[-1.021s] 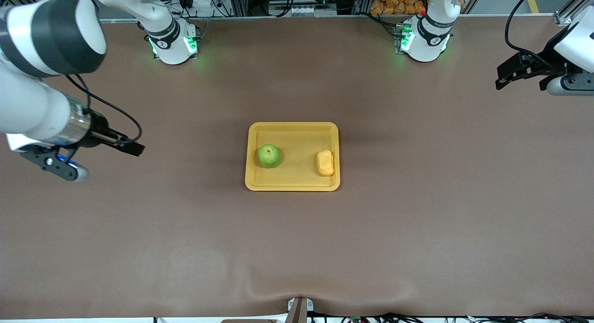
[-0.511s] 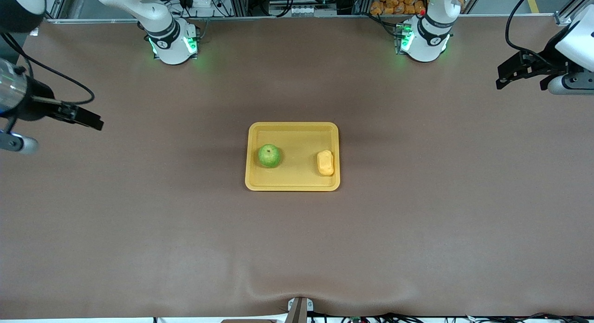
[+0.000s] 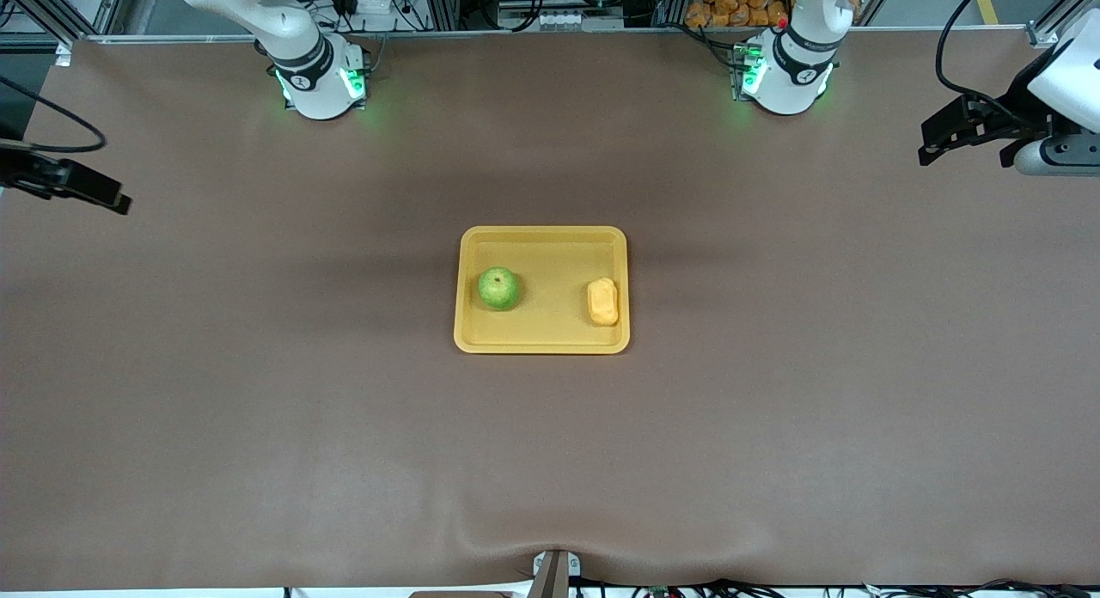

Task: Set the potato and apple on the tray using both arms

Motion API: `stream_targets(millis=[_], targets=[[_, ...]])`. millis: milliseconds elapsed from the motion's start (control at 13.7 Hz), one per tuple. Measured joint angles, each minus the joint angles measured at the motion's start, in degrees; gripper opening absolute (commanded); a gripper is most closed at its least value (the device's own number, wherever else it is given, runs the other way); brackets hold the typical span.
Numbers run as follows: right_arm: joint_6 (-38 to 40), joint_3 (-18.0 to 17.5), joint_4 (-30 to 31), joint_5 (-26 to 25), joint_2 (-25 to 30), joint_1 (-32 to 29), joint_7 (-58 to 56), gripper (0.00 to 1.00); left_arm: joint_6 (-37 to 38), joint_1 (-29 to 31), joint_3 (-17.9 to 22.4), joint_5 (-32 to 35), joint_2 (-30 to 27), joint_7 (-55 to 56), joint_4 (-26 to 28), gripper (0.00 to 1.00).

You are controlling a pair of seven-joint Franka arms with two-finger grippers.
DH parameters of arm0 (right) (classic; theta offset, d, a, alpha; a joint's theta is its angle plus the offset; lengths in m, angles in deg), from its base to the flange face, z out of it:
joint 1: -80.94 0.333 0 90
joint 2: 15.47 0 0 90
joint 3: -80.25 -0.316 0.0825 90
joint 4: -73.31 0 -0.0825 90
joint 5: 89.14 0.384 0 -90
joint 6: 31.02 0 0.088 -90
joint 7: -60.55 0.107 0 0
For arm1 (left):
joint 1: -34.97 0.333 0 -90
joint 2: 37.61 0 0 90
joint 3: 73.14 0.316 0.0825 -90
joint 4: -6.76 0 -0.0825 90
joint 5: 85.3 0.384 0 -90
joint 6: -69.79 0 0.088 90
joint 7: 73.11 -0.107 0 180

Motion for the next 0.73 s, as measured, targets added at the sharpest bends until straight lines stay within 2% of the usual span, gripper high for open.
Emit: stream_targets(millis=[438,730], targets=[[-0.03,0.04,4.6,-0.01,4.97,-2.73,-1.77,1.0,-0.09,0.0,-0.09,0.0,0.0,0.0,0.05,1.0],[-0.23,-0.11,6.44,-0.01,5.77,-4.85,-4.63,1.0,-0.09,0.0,-0.24,0.0,0.0,0.0,0.05,1.0]])
